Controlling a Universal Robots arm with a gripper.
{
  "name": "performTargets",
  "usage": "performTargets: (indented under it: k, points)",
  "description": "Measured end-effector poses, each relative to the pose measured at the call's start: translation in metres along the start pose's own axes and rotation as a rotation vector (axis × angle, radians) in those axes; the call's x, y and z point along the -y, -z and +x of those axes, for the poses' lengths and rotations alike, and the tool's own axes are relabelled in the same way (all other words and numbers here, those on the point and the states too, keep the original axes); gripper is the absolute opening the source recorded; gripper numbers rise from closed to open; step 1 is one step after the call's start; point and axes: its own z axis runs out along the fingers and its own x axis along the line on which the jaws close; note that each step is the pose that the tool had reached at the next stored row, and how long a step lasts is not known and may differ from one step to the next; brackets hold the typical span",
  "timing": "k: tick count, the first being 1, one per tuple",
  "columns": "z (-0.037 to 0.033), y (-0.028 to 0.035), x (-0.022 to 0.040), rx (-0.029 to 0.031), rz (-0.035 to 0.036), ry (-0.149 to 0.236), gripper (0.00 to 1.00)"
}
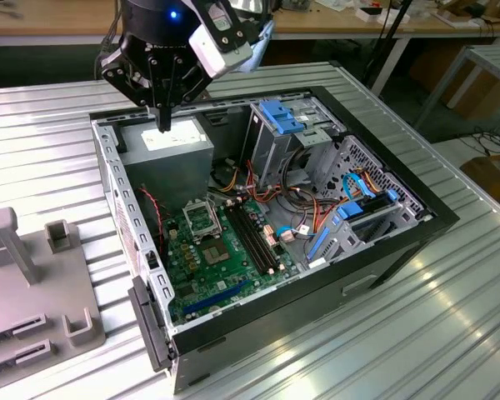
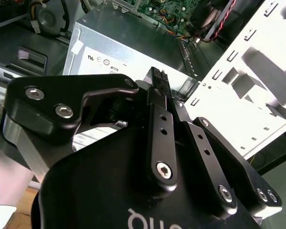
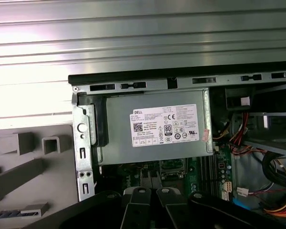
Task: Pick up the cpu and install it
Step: 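Reach for the cpu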
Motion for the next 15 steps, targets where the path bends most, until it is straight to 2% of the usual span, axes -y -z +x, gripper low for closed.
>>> performTargets:
  k: [15]
  points:
    - [0.0126,0.0001,0.0009,-0.0013,0.0001,0.000,0.11]
